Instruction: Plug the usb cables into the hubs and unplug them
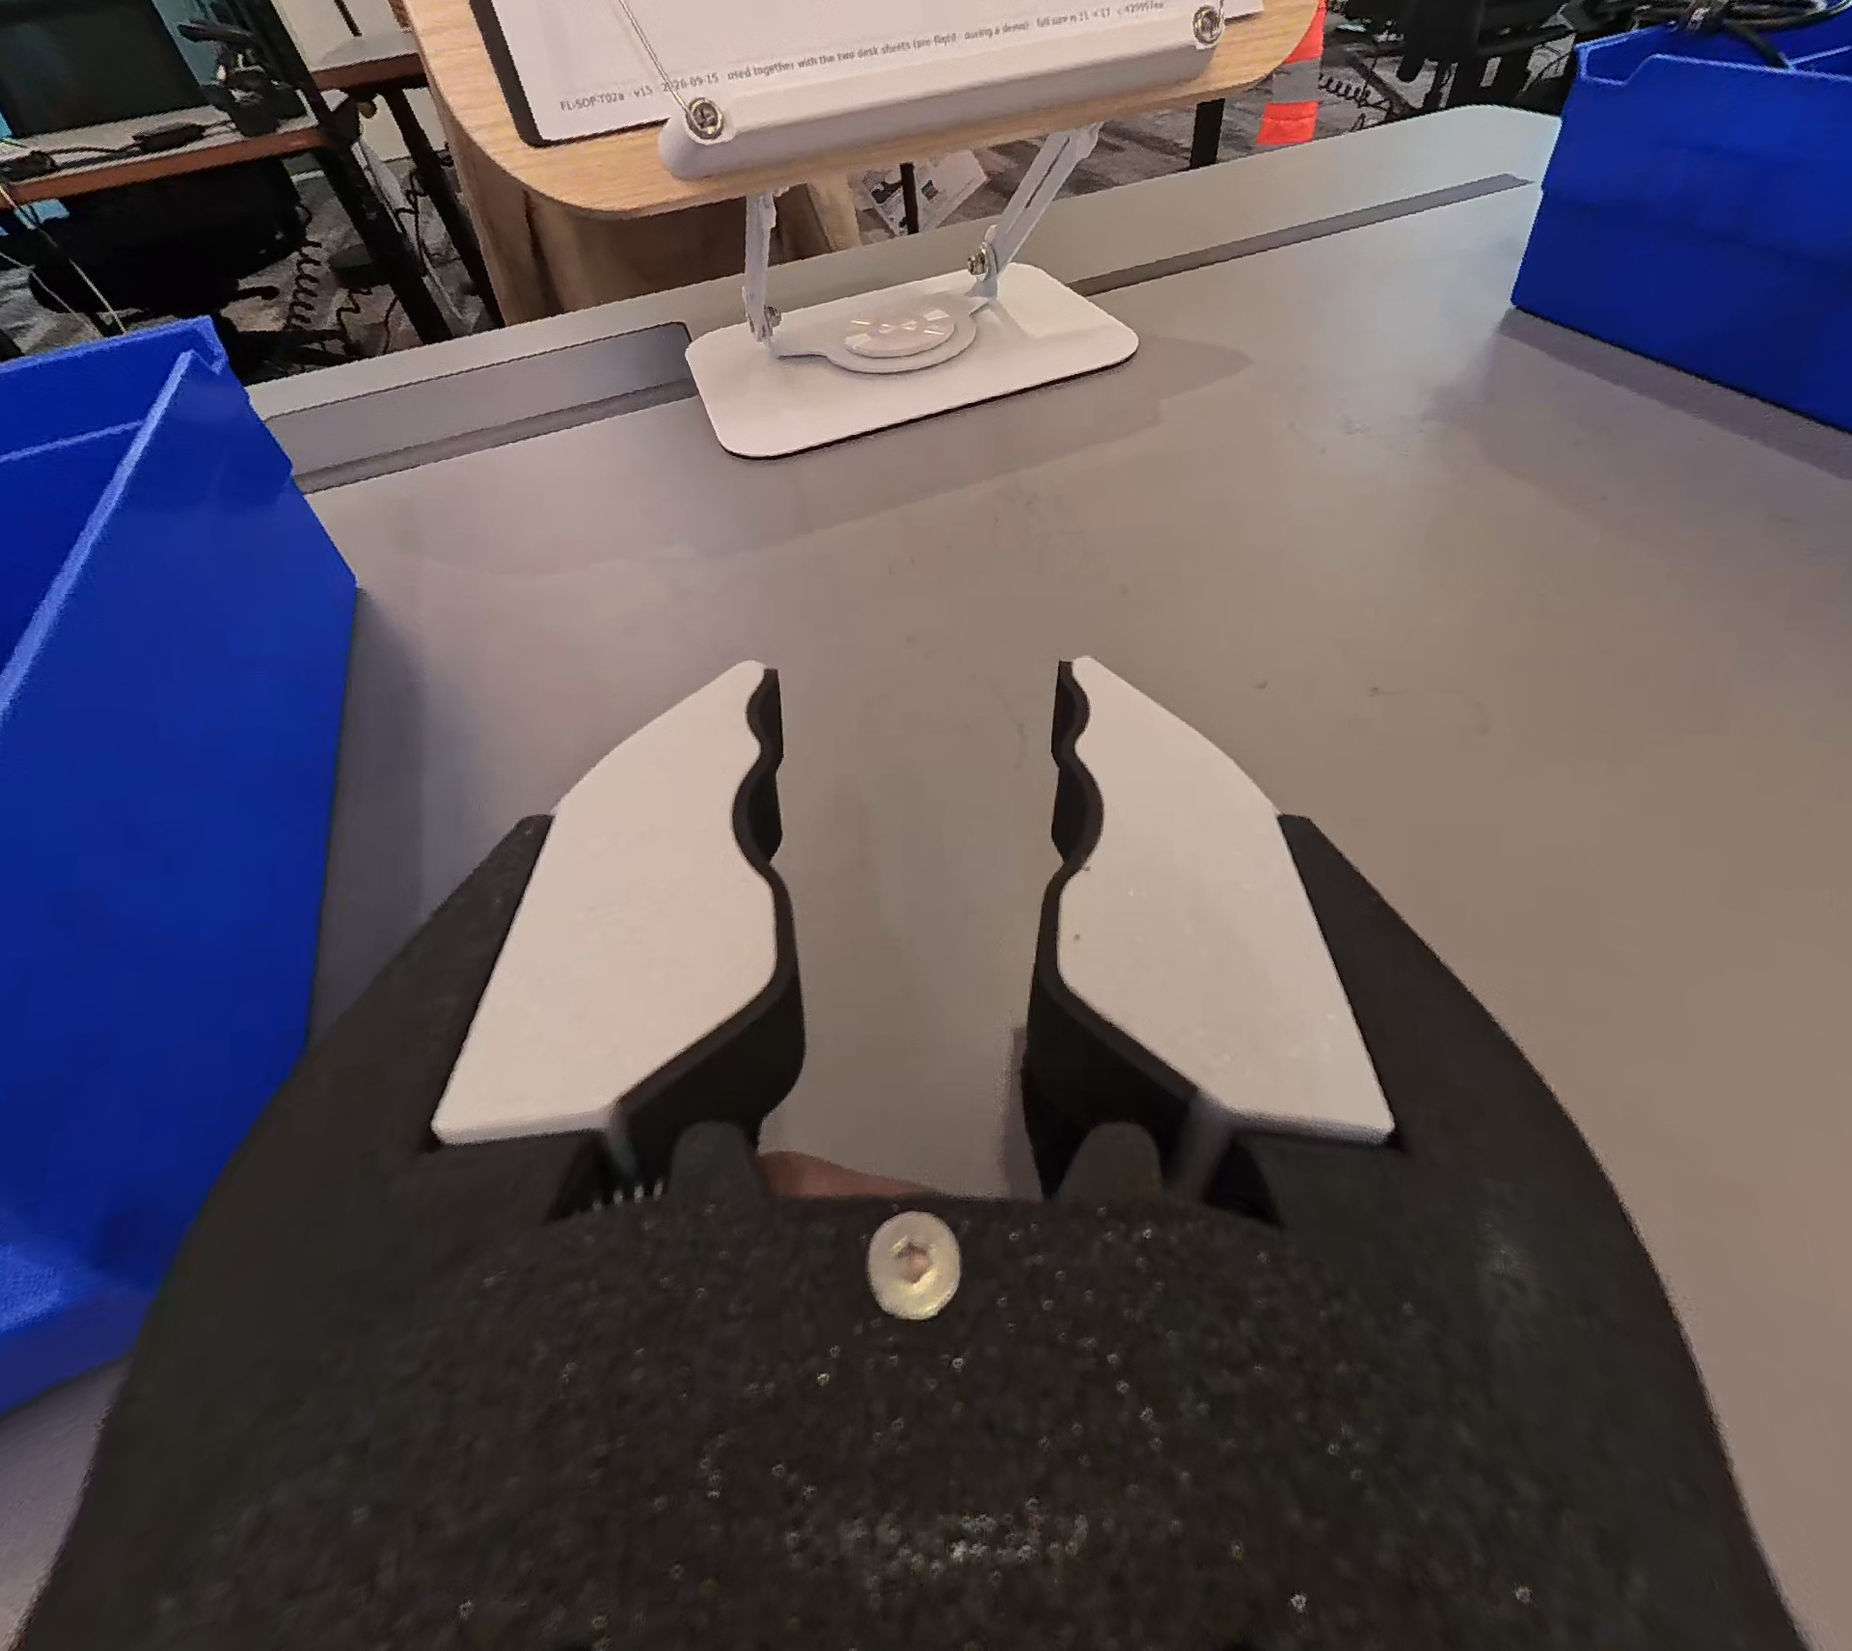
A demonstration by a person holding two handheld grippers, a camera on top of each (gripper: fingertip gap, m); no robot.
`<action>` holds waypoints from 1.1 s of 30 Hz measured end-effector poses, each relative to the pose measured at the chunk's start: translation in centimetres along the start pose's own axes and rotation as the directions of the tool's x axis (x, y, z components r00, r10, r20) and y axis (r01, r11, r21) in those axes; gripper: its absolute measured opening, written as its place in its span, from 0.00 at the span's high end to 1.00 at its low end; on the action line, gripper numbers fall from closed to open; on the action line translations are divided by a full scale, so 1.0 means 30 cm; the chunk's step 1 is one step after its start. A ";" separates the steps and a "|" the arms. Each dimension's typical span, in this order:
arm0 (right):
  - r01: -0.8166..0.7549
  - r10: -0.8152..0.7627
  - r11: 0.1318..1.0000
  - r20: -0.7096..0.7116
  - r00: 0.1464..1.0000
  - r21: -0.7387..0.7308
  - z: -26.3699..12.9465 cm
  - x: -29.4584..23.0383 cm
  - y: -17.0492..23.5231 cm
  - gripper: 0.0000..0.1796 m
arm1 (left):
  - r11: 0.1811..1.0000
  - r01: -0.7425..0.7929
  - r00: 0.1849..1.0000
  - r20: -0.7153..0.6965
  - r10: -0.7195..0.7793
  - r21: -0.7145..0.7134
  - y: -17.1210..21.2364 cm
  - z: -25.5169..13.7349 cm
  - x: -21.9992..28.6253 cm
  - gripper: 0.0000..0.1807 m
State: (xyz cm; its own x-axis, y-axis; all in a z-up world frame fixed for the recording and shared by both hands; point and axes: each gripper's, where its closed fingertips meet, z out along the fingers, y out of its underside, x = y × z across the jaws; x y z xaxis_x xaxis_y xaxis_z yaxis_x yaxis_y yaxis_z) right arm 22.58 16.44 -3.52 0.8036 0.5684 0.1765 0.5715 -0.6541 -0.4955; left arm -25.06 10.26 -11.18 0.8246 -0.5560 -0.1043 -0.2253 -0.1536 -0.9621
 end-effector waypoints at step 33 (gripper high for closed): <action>0.105 0.056 0.844 0.281 0.958 -0.526 0.274 -0.225 0.337 0.94 | 0.998 -0.063 0.998 -0.005 0.063 -0.029 0.025 0.003 0.016 0.71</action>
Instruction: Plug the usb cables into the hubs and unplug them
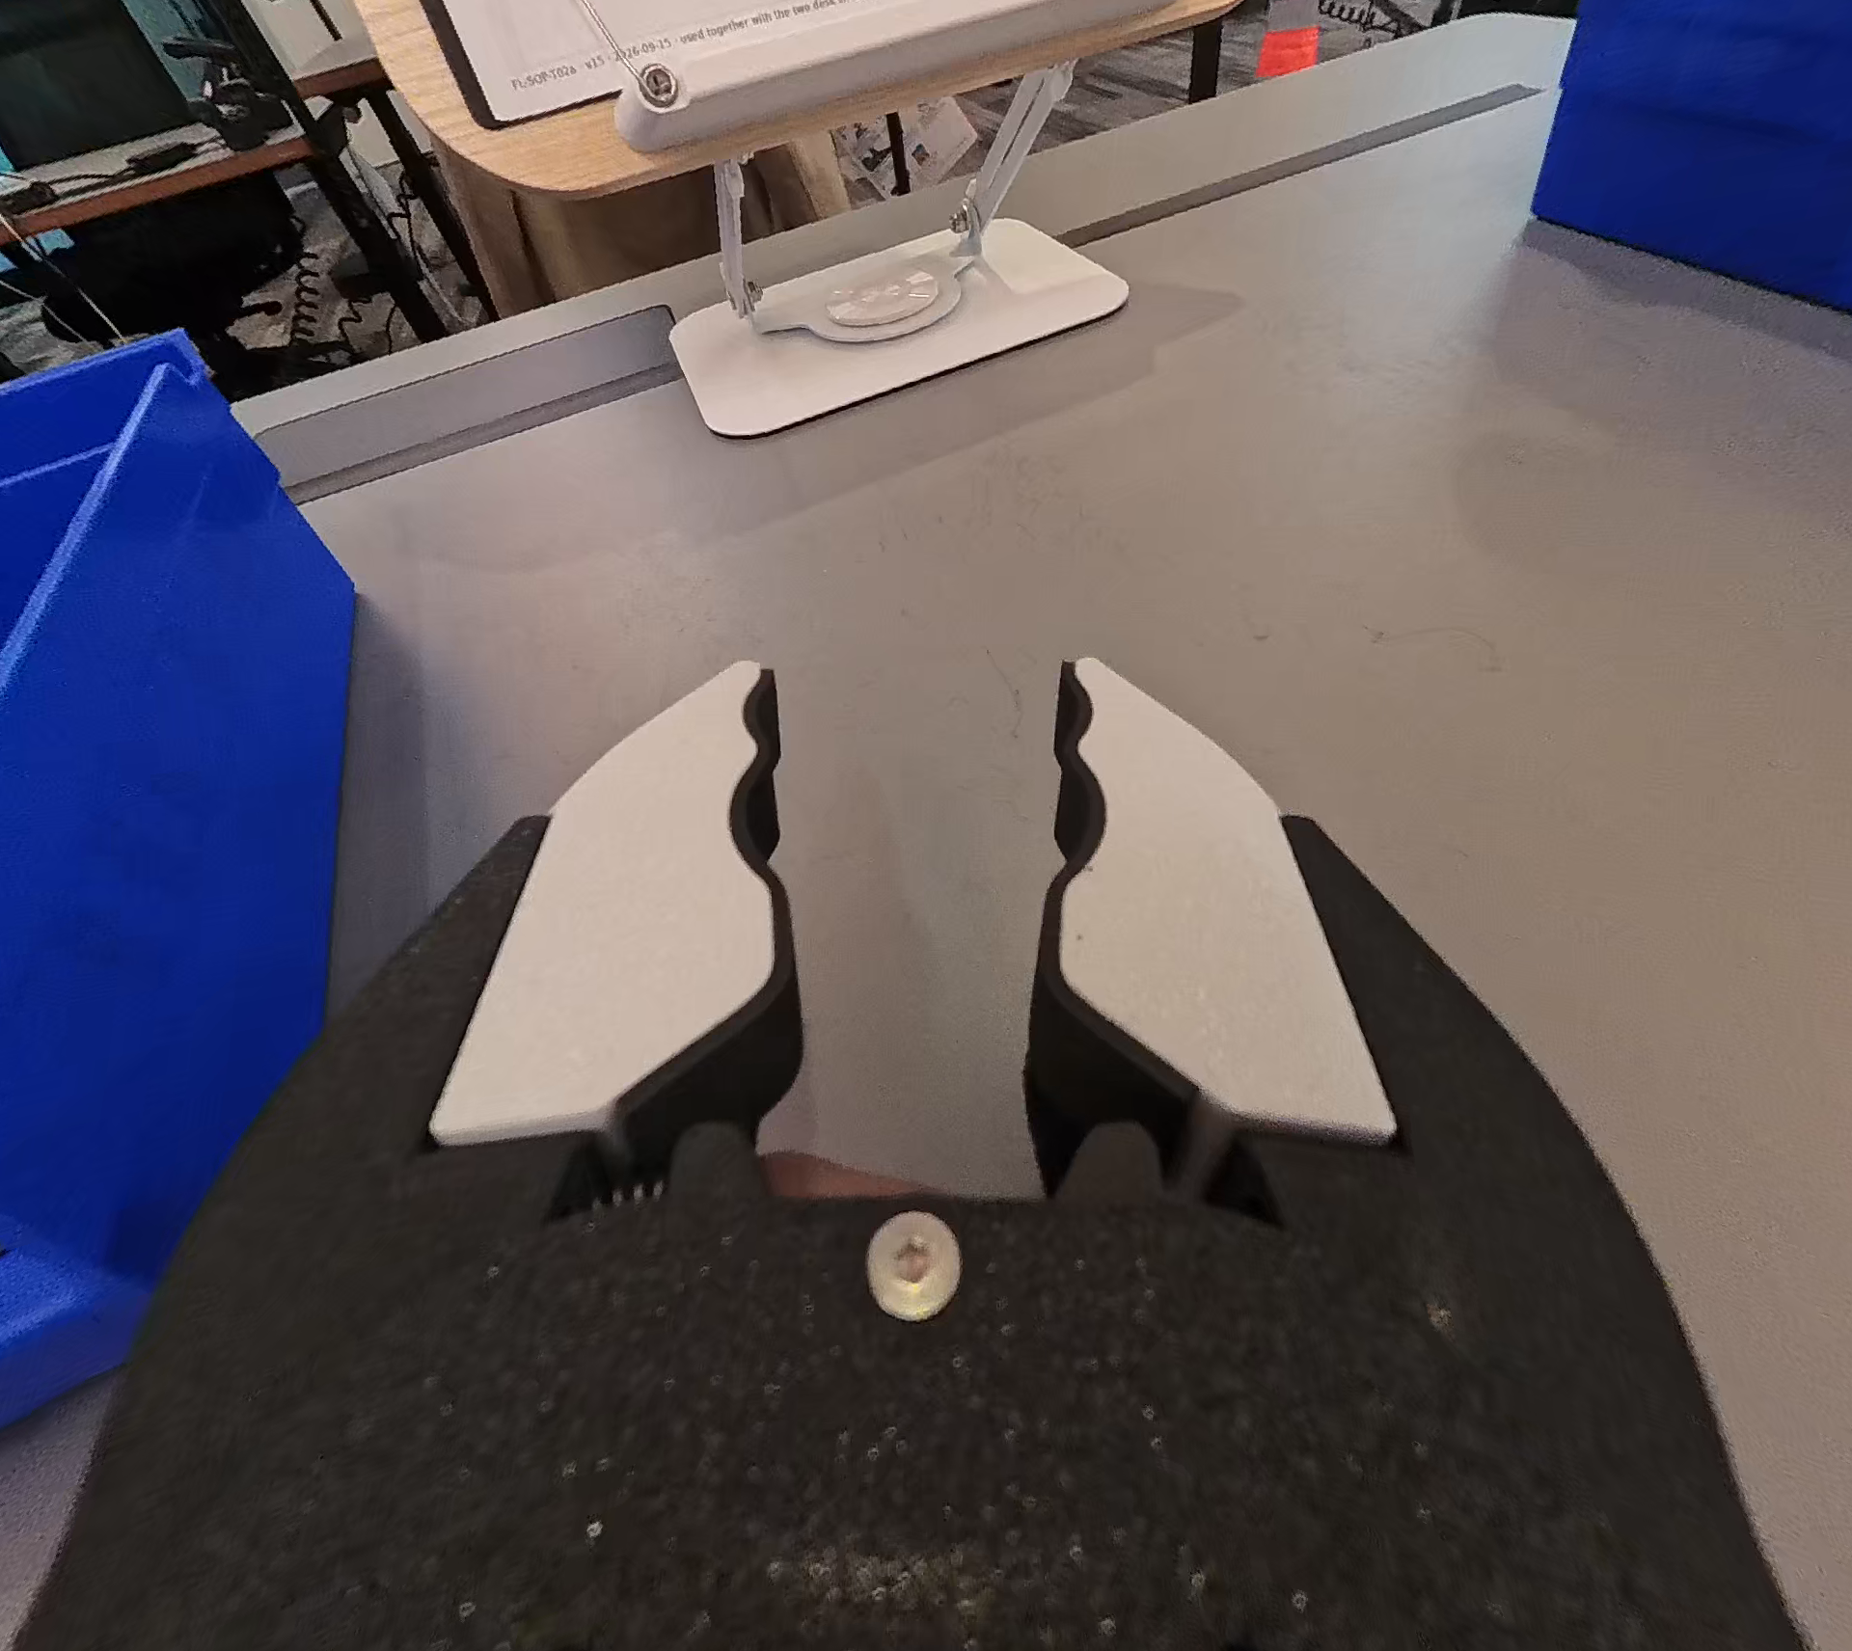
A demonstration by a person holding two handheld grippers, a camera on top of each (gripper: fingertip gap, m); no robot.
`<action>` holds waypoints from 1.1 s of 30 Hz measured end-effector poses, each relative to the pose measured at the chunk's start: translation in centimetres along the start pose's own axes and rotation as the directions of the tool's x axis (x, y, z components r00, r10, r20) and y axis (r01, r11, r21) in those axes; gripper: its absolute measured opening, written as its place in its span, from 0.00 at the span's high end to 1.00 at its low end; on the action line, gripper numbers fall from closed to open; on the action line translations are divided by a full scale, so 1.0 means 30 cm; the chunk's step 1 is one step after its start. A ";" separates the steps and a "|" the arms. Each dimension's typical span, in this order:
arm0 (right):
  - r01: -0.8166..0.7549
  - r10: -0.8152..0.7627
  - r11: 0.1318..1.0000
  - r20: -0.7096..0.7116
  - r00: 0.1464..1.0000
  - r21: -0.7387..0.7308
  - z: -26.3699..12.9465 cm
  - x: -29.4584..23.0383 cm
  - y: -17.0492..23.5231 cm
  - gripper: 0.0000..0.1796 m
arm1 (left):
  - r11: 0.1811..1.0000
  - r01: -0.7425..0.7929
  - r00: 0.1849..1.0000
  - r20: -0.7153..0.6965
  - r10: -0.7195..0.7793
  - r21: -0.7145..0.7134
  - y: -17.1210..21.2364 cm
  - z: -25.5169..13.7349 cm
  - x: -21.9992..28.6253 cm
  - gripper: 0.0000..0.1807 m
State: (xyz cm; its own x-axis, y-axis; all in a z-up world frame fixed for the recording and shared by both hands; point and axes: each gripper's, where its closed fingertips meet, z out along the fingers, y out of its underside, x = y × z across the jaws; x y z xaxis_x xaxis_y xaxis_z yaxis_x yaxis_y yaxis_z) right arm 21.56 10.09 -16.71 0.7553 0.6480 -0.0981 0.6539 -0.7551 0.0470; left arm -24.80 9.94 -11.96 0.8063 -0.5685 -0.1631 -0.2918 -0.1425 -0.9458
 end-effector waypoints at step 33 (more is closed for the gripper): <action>0.016 0.270 0.138 -0.054 0.961 0.990 -0.147 -0.838 -0.456 0.68 | 0.973 0.203 0.976 0.059 -0.210 0.106 -0.033 -0.062 -0.045 0.69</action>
State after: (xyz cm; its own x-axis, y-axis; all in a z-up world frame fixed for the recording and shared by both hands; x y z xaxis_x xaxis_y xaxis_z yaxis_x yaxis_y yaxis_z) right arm -6.19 4.58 -10.49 0.9051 0.4242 -0.0283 0.0595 -0.1923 -0.9795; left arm -26.57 9.34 -10.27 0.8787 -0.4769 0.0225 -0.0661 -0.1682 -0.9835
